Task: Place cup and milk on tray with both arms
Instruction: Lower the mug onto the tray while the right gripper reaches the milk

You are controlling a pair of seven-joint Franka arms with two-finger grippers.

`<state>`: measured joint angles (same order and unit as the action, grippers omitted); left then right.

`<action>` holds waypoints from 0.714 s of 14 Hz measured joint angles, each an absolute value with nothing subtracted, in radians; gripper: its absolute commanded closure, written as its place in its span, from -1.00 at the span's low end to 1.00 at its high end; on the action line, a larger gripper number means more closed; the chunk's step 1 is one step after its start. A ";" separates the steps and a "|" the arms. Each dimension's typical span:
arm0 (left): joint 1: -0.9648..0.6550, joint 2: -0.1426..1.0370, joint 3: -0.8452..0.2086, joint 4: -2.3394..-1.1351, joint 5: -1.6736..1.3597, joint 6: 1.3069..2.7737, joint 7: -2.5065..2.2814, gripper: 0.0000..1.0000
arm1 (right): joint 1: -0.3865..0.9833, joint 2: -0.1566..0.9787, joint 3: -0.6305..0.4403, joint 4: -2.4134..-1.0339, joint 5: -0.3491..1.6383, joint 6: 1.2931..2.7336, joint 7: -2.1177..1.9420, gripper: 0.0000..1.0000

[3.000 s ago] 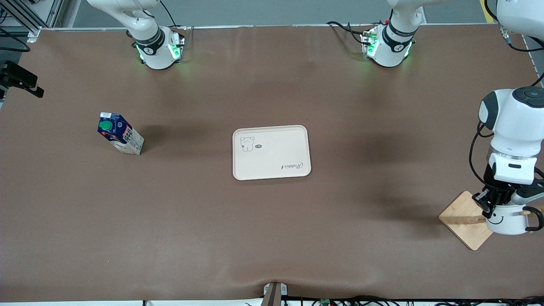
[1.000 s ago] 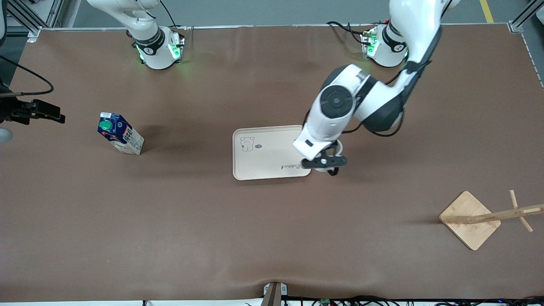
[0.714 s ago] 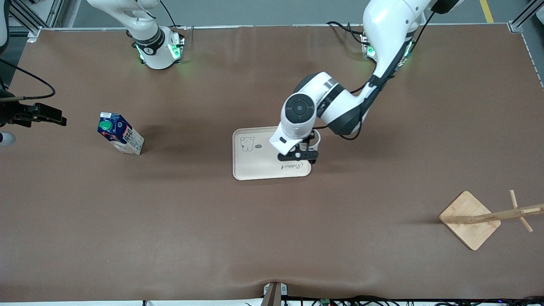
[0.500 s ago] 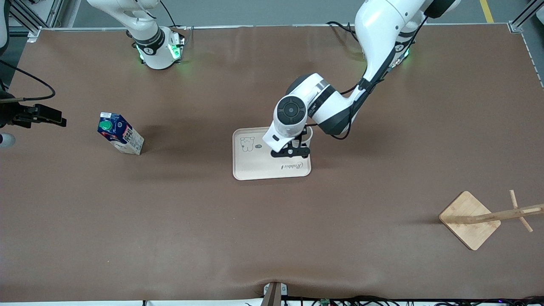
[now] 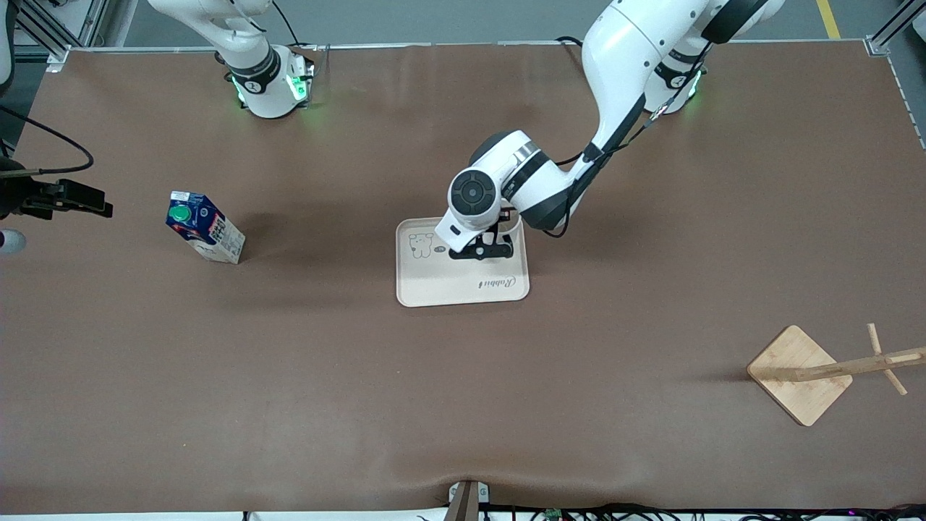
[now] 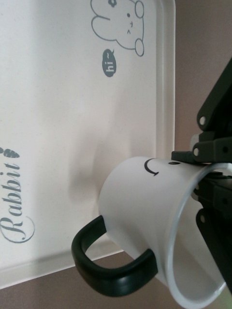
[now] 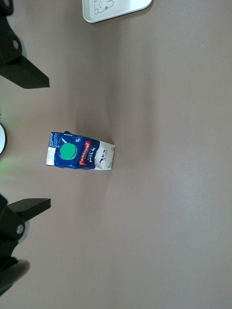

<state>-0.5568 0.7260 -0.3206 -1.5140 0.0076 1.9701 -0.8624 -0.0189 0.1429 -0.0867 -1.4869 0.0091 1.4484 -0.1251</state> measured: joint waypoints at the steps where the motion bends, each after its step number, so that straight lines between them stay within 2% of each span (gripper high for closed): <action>1: -0.557 0.729 -0.320 -1.510 0.008 1.970 -0.862 1.00 | -0.019 0.151 -0.087 -1.487 0.009 1.445 -0.125 -1.00; 9: -0.557 0.748 -0.315 -1.502 0.008 1.966 -0.862 1.00 | -0.014 0.213 -0.095 -1.488 0.012 1.429 -0.124 -1.00; 10: -0.557 0.752 -0.314 -1.502 0.008 1.966 -0.862 0.94 | -0.008 0.222 -0.092 -1.488 0.012 1.430 -0.124 -1.00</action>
<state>-0.5569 0.7523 -0.3144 -1.5018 0.0076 1.9660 -0.8623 -0.0085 0.2224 -0.0923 -1.4881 0.0119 1.4300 -0.1235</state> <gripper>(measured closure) 0.912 0.000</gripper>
